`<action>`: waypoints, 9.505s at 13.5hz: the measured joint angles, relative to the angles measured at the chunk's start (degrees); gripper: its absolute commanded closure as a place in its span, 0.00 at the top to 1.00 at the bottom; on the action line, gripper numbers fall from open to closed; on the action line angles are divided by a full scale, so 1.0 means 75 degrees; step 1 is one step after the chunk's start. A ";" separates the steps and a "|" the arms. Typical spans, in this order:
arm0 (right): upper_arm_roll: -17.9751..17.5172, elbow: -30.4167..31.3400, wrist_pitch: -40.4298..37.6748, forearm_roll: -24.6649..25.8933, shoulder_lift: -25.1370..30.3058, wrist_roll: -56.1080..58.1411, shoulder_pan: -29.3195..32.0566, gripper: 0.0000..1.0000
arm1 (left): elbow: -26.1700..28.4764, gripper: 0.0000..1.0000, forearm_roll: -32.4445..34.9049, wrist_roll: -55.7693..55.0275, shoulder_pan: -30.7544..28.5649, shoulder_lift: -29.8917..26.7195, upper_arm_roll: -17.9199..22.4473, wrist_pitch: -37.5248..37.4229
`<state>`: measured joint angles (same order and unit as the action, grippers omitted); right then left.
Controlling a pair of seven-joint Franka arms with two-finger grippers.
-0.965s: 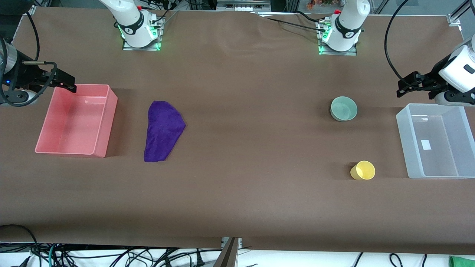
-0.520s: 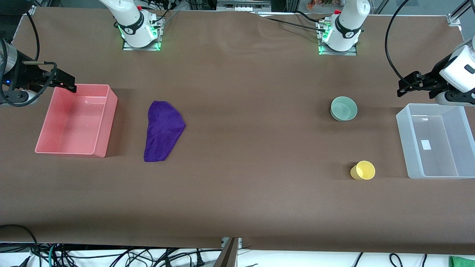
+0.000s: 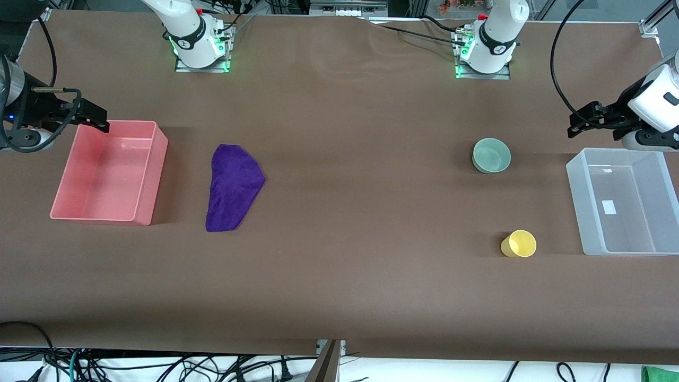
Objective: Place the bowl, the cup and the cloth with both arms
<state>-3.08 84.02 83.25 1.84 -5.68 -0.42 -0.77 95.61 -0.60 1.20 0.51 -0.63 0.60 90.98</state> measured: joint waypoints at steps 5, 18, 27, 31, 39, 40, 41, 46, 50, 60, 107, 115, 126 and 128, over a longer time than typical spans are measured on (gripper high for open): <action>0.0000 0.0000 0.0000 0.0000 0.0000 -0.0005 0.0000 0.99 | 0.0000 1.00 0.0000 0.0000 -0.0003 -0.0004 0.0004 -0.0002; 0.0000 0.0000 0.0000 0.0000 0.0000 -0.0021 0.0000 0.99 | -0.0001 1.00 0.0000 0.0000 -0.0032 -0.0017 0.0042 -0.0184; 0.0003 0.0000 0.0000 0.0000 0.0000 -0.0059 0.0000 0.99 | 0.0034 1.00 0.0016 0.0000 -0.0044 -0.0031 0.0043 -0.0546; 0.0022 0.0000 0.0000 0.0000 -0.0002 -0.0062 0.0007 0.99 | 0.0219 1.00 0.0016 0.0001 -0.0044 -0.0030 0.0043 -0.0575; 0.0030 0.0007 0.0145 -0.0002 -0.0219 -0.0085 0.0022 0.99 | 0.3503 1.00 -0.0020 0.0144 -0.0118 0.0072 0.0047 0.2950; 0.0030 0.0014 0.0200 -0.0003 -0.0307 -0.0090 0.0024 0.99 | 0.4148 1.00 -0.0202 0.0380 -0.0176 0.0091 0.0047 0.3745; 0.0030 0.0037 0.0268 -0.0004 -0.0412 -0.0095 0.0024 1.00 | 0.4731 1.00 -0.0561 0.0806 -0.0274 0.0118 0.0048 0.4434; 0.0008 0.1127 0.1561 -0.0004 -0.0914 -0.0096 -0.0001 0.99 | 0.6050 0.86 -0.2404 0.3694 -0.1133 0.0813 0.0083 0.5725; -0.0211 0.2392 0.3151 -0.0031 -0.1223 -0.0134 -0.0026 0.99 | 0.6042 0.54 -0.2503 0.4025 -0.1231 0.1530 0.0075 0.6243; -0.0653 0.3832 0.5976 -0.0070 -0.2307 -0.1778 -0.0768 0.99 | 0.5924 0.00 -0.2613 0.4038 -0.1233 0.1880 0.0058 0.6424; 0.2901 0.3456 0.3113 0.0239 -0.1718 0.3645 -0.0389 0.00 | -0.2654 1.00 -0.0444 0.7020 -0.4306 0.6207 0.0186 0.2997; 0.3079 0.5027 0.5997 0.0244 -0.1998 0.4073 -0.0372 0.90 | -0.2669 1.00 -0.0445 0.3957 -0.2262 0.4812 0.0049 0.1654; 0.2516 0.2884 0.3544 0.0228 -0.1494 0.3590 -0.0412 1.00 | -0.1291 0.34 -0.1763 0.2001 -0.1170 0.5553 -0.0192 0.4693; 0.2048 0.2276 0.2801 0.0226 -0.1310 0.2979 -0.0425 1.00 | -0.0973 0.00 -0.1763 0.1808 -0.0959 0.5675 -0.0194 0.5167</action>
<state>12.28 101.09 104.26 3.54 -15.50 21.92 -3.96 88.31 -13.82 14.76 -6.68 41.93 -0.86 129.73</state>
